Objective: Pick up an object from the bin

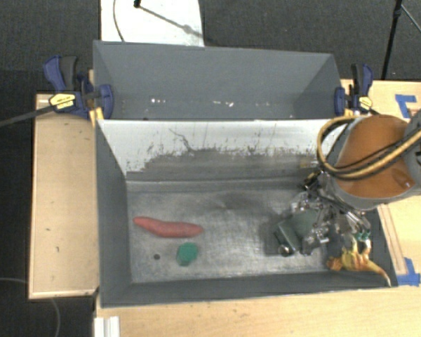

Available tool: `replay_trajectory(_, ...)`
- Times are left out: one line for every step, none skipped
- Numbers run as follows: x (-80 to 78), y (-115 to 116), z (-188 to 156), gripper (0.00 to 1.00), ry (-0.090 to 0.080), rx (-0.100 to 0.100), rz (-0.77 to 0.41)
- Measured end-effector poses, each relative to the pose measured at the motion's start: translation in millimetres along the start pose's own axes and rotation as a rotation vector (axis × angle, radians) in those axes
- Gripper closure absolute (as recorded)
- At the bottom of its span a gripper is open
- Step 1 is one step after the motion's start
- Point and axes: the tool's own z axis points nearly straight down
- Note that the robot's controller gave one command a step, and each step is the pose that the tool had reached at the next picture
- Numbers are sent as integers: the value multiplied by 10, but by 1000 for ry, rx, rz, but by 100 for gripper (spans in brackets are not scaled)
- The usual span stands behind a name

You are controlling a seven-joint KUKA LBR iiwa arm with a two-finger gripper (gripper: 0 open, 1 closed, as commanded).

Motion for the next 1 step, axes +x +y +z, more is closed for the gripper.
replay_trajectory(54,0,-556,100,4,-2,6)
